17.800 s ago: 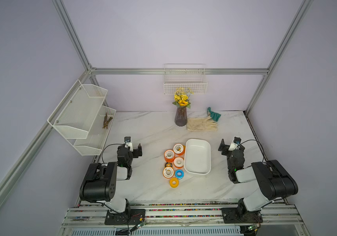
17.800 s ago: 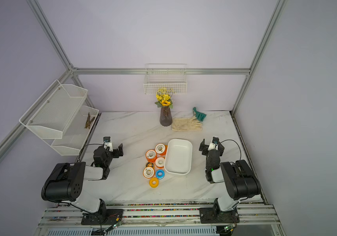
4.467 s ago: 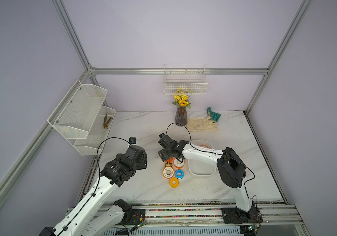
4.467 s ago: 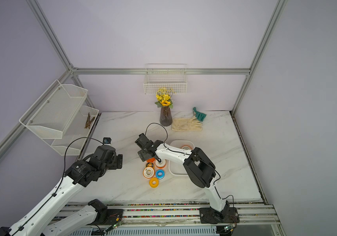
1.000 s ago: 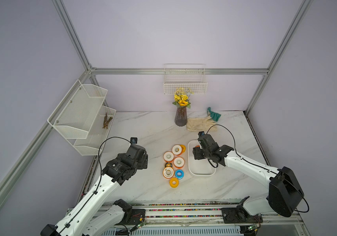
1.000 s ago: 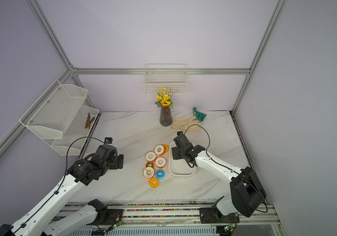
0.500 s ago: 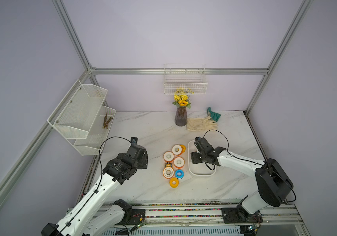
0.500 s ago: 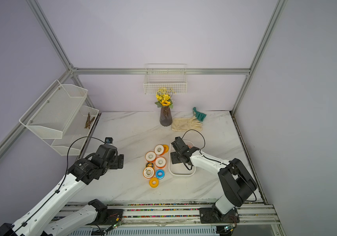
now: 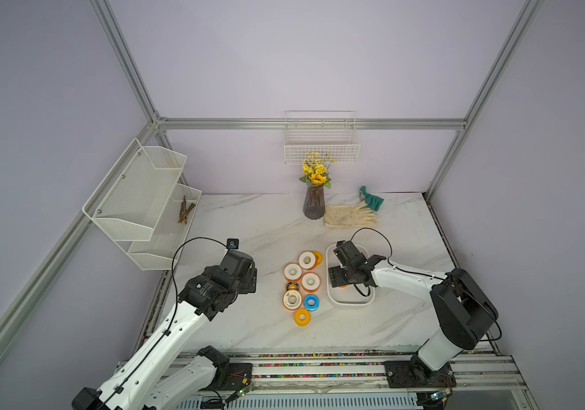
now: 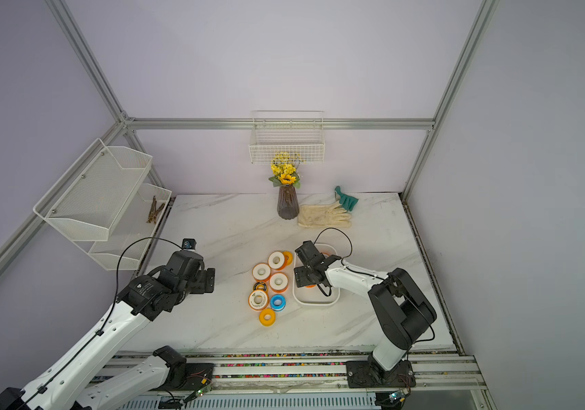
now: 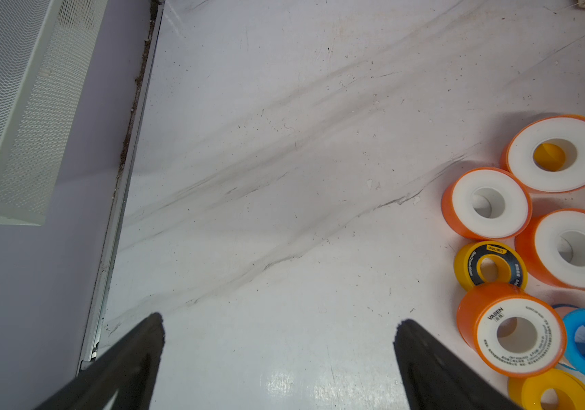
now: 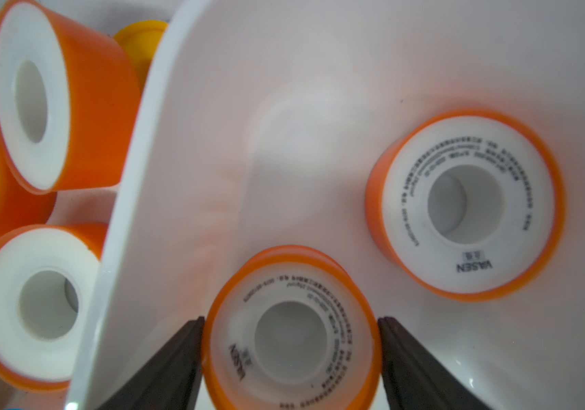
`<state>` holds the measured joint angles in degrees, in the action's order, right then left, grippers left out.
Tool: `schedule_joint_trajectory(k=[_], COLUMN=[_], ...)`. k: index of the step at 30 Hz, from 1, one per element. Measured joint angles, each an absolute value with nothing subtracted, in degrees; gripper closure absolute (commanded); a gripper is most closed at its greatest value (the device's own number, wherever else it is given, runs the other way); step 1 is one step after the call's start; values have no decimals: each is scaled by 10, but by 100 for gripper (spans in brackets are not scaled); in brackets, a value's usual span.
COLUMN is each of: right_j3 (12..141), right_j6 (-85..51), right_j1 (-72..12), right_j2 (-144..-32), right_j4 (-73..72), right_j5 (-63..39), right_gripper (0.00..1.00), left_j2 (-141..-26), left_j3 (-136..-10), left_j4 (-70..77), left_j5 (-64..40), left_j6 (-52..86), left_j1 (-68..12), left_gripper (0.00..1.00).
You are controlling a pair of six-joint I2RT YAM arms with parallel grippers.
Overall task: Put the sealing tape into the storage box
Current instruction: Place the sealing tape in the storage box.
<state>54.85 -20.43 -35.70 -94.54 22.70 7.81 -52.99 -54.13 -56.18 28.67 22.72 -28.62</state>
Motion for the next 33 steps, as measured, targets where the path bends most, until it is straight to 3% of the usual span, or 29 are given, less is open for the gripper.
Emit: schedule_joint_trajectory(k=[7, 13, 19, 23, 33], right_j3=[548, 548, 529, 507, 477], right_j6=[-204, -205, -213, -222, -235], right_j1=[-357, -357, -357, -357, -357], right_j2=[-943, -892, -822, -815, -832], right_j4=[228, 244, 250, 260, 282], right_j5=[82, 93, 93, 91, 64], right_gripper=[13, 26, 66, 86, 90], left_j2=[-534, -535, -535, -536, -536], left_j3=[-541, -541, -541, -541, -541], left_j4=[-562, -562, -562, -562, -561], left_j5=[285, 283, 279, 274, 270], left_j6=[227, 227, 223, 218, 216], left_j1=[-286, -286, -285, -285, -282], left_gripper=[0, 0, 0, 0, 0])
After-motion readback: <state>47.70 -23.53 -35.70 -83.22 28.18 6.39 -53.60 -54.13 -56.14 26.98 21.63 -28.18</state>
